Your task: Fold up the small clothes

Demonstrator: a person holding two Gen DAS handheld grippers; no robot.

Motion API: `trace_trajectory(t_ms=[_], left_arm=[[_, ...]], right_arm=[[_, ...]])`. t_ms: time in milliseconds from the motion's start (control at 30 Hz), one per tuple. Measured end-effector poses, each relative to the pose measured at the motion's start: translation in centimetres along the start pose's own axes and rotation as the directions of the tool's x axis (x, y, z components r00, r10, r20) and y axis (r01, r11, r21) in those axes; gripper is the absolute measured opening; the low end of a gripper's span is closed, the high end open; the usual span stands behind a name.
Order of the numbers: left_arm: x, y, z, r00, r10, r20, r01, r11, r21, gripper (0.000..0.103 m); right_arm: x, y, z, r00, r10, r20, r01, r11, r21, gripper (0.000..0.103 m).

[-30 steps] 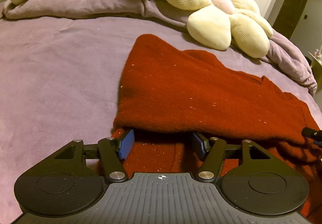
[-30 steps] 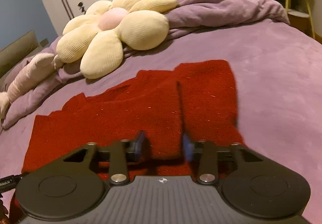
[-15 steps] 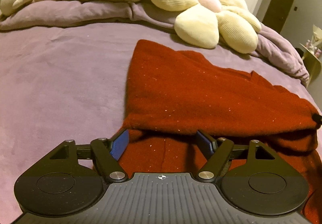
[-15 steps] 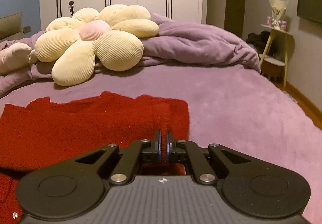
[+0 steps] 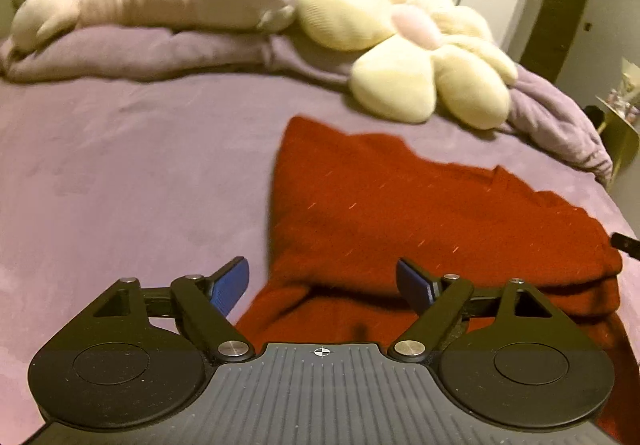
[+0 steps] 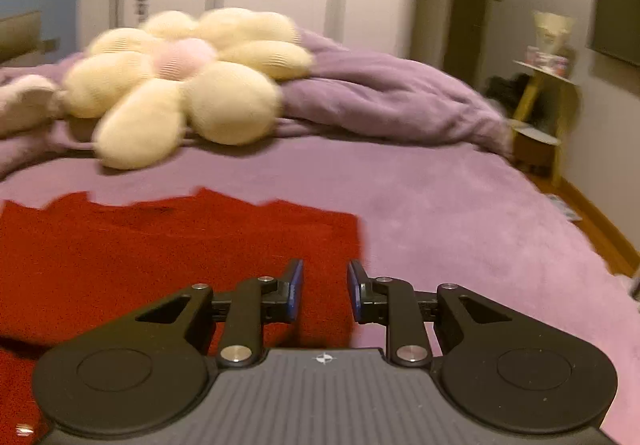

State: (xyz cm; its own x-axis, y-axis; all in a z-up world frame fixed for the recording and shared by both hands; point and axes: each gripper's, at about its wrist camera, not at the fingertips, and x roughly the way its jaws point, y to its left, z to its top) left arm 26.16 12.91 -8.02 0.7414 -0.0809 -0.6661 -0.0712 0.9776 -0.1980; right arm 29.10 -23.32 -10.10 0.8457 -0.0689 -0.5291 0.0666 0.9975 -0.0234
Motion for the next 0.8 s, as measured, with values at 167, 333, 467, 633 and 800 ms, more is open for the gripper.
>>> trace_trajectory(t_ms=[167,333,467,633,800], left_arm=[[3.5,-2.7,0.5,0.994,-0.078,-0.071,0.075,0.997,-0.034,0.082],[6.3,-4.2,-0.3,0.993,-0.026,-0.112,0.031,0.999,0.043,0.082],[7.8,-5.1,-0.3,0.991,0.013,-0.135,0.006,0.991,0.137,0.090],[5.9,-4.1,0.0,0.991,-0.011,-0.130,0.021,0.996,0.081,0.088],[5.5,-4.8,-1.2,0.993,0.010,-0.122,0.008,0.989,0.150,0.089]], right_arm=[[1.2,4.6,-0.3,0.989,0.136,-0.057,-0.142,0.982,-0.126,0.022],[4.1,5.1,-2.6,0.989,0.075,-0.129,-0.099,0.977,-0.190,0.021],[5.7,5.4,-2.1,0.993,0.049,-0.103,-0.070,0.975,-0.212,0.021],[3.9,4.7,-0.7,0.985,0.092,-0.146,-0.113,0.983,-0.144,0.021],[0.3,4.4,-3.5,0.978,0.130,-0.163,-0.159,0.971,-0.179,0.022]])
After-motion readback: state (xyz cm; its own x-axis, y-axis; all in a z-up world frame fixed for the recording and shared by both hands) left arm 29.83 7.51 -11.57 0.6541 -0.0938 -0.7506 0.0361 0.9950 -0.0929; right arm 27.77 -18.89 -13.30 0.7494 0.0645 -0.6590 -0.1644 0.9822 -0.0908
